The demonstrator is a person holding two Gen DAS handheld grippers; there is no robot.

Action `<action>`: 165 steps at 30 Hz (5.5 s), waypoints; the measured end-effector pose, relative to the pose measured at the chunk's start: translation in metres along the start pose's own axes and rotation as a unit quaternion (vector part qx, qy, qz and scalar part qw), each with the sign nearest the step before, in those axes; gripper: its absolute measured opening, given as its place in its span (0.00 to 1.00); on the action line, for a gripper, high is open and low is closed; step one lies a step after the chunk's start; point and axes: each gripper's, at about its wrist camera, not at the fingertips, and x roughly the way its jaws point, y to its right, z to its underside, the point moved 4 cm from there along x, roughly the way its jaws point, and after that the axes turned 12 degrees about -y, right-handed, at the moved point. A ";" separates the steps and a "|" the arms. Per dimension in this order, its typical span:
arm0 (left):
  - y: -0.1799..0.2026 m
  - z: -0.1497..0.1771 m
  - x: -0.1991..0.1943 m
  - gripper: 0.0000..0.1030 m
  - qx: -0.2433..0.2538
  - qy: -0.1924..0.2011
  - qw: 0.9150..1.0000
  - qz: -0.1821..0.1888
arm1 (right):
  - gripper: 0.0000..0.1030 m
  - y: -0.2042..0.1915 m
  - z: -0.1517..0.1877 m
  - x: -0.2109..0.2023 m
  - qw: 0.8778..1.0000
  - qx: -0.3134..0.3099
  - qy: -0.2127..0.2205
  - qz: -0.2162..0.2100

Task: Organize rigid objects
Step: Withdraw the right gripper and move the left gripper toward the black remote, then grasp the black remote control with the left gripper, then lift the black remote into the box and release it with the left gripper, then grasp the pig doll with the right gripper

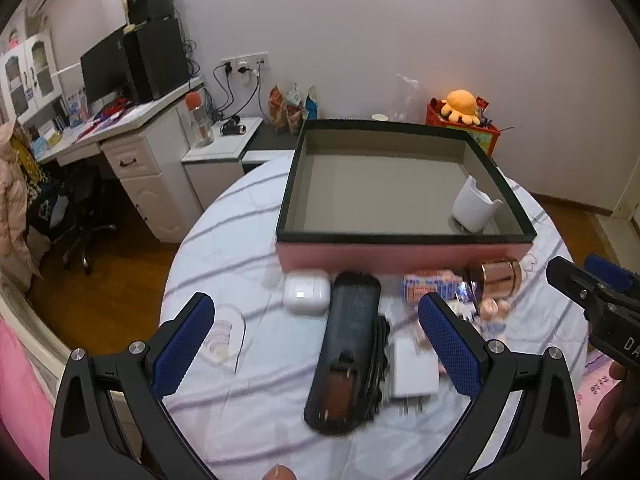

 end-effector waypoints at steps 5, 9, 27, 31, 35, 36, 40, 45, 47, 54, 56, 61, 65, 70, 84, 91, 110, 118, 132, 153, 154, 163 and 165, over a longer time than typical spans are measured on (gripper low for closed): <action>-0.009 0.011 -0.008 1.00 0.008 0.008 1.000 0.010 | 0.80 -0.005 0.018 -0.008 1.000 0.015 0.002 0.009; -0.015 0.016 -0.005 1.00 0.017 0.002 0.999 0.034 | 0.80 -0.013 0.035 -0.014 0.999 0.027 0.006 0.028; -0.023 0.041 0.013 1.00 0.034 -0.029 0.998 0.050 | 0.80 -0.035 0.056 -0.028 0.997 0.024 0.001 0.072; -0.021 0.044 0.030 1.00 0.025 -0.054 0.997 0.040 | 0.80 -0.032 0.050 -0.020 0.998 0.016 -0.002 0.060; -0.019 0.044 0.039 1.00 0.022 -0.065 0.997 0.040 | 0.80 -0.027 0.044 -0.012 0.999 0.009 -0.009 0.050; -0.018 0.043 0.040 1.00 0.022 -0.066 0.997 0.039 | 0.80 -0.026 0.044 -0.010 0.999 0.009 -0.010 0.048; -0.015 0.038 0.052 1.00 0.033 -0.072 0.996 0.029 | 0.80 -0.023 0.043 0.000 0.999 0.019 -0.018 0.040; -0.011 0.036 0.085 1.00 0.046 -0.105 0.993 0.022 | 0.80 -0.019 0.041 0.008 0.998 0.024 -0.027 0.045; -0.010 0.034 0.089 1.00 0.046 -0.105 0.993 0.033 | 0.80 -0.017 0.040 0.009 0.998 0.027 -0.029 0.049; -0.006 0.026 0.100 1.00 0.048 -0.104 0.993 0.042 | 0.80 -0.015 0.034 0.017 0.997 0.028 -0.038 0.055; -0.006 0.024 0.104 1.00 0.048 -0.106 0.992 0.047 | 0.80 -0.018 0.034 0.020 0.997 0.024 -0.041 0.054; 0.003 0.024 0.114 1.00 0.067 -0.112 0.991 0.027 | 0.80 -0.019 0.031 0.023 0.997 0.021 -0.044 0.055; 0.001 0.020 0.117 1.00 0.060 -0.120 0.990 0.039 | 0.80 -0.020 0.031 0.022 0.997 0.019 -0.043 0.057; 0.001 0.020 0.115 0.96 0.060 -0.116 0.990 0.046 | 0.80 -0.020 0.030 0.022 0.997 0.019 -0.043 0.057; 0.012 0.023 0.098 0.43 0.091 -0.106 0.984 0.113 | 0.80 -0.022 0.031 0.016 0.998 0.017 -0.035 0.057; 0.009 0.020 0.096 0.43 0.089 -0.102 0.984 0.115 | 0.80 -0.020 0.032 0.015 0.998 0.019 -0.034 0.056; -0.004 -0.014 0.032 0.43 0.064 -0.035 0.990 0.122 | 0.80 -0.027 0.020 0.004 0.999 0.013 -0.013 0.043; 0.003 -0.079 0.043 0.43 0.050 -0.005 0.993 0.108 | 0.80 -0.024 -0.014 0.008 0.999 0.011 0.005 0.035; 0.024 -0.138 0.139 0.43 0.047 -0.045 0.994 0.090 | 0.80 -0.001 -0.059 0.053 0.999 0.025 -0.007 0.025; 0.008 -0.114 0.096 0.97 0.032 -0.018 0.999 0.028 | 0.80 -0.009 -0.045 0.041 0.999 0.025 -0.003 0.028; 0.005 -0.109 0.090 0.99 0.032 -0.015 0.999 0.024 | 0.80 -0.010 -0.043 0.037 0.999 0.024 0.000 0.030; -0.022 -0.057 0.040 1.00 0.016 0.000 0.999 0.052 | 1.00 -0.013 -0.011 0.007 0.999 0.027 0.017 0.034; -0.026 -0.046 0.034 1.00 0.012 0.001 0.999 0.052 | 1.00 -0.012 -0.001 0.004 0.999 0.029 0.014 0.037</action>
